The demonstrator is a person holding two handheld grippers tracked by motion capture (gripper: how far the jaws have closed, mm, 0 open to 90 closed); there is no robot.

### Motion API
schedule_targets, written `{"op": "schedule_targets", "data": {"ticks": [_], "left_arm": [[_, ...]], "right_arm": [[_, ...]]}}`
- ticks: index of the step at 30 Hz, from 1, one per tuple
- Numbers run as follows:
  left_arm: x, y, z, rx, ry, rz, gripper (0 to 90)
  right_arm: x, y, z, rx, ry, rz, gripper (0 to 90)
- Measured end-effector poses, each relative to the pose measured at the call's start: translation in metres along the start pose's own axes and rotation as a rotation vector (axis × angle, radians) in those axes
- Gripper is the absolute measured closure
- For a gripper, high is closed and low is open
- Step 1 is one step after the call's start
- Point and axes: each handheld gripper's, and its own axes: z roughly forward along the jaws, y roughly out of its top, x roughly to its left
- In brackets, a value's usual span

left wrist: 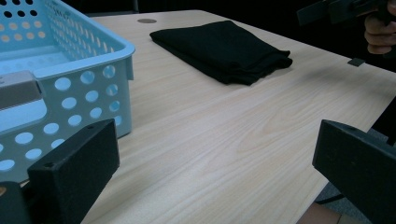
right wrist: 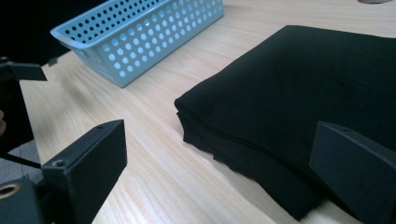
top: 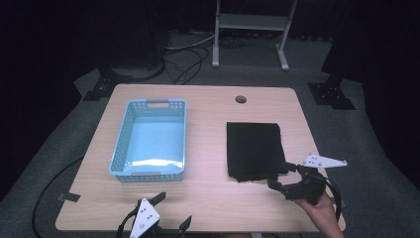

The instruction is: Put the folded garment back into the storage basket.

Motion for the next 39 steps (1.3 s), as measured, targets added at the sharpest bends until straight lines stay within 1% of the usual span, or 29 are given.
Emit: {"op": "schedule_targets", "data": {"ticks": [4,7,10,12,15,17,20,25,27,29,35,39], "left_arm": [[0.001,0.000,0.000,-0.002,-0.001,-0.004,0.0],[0.001,0.000,0.000,-0.001,-0.005,-0.003,0.0],[0.001,0.000,0.000,-0.002,-0.009,-0.002,0.0],[0.000,0.000,0.000,-0.003,-0.011,-0.004,0.0],[0.000,0.000,0.000,-0.001,-0.014,-0.010,0.0],[-0.001,0.000,0.001,-0.002,-0.014,-0.006,0.0],[-0.001,0.000,0.000,-0.004,-0.019,-0.007,0.0],[-0.001,0.001,0.000,-0.013,-0.018,-0.014,0.0],[-0.001,0.001,-0.001,-0.016,-0.023,-0.017,0.0],[-0.001,0.001,-0.001,-0.019,-0.023,-0.017,0.0],[-0.001,0.001,-0.001,-0.014,-0.024,-0.013,0.0],[-0.001,0.001,-0.001,-0.015,-0.024,-0.012,0.0]], "right_arm": [[-0.003,0.006,0.008,0.036,-0.024,-0.030,3.7],[-0.006,0.011,0.014,0.058,-0.037,-0.035,3.7],[-0.010,0.014,0.018,0.070,-0.043,-0.029,3.7],[-0.012,0.018,0.022,0.081,-0.055,-0.036,4.6],[-0.015,0.022,0.029,0.084,-0.047,-0.026,5.6],[-0.016,0.026,0.033,0.106,-0.051,-0.028,5.6],[-0.016,0.033,0.039,0.112,-0.045,-0.035,5.6],[-0.016,0.044,0.047,0.138,-0.050,-0.043,5.6],[-0.017,0.049,0.051,0.151,-0.044,-0.041,5.6],[-0.017,0.054,0.054,0.155,-0.046,-0.050,5.6],[-0.017,0.070,0.062,0.154,-0.049,-0.059,5.6],[-0.019,0.079,0.066,0.158,-0.046,-0.049,5.6]]}}
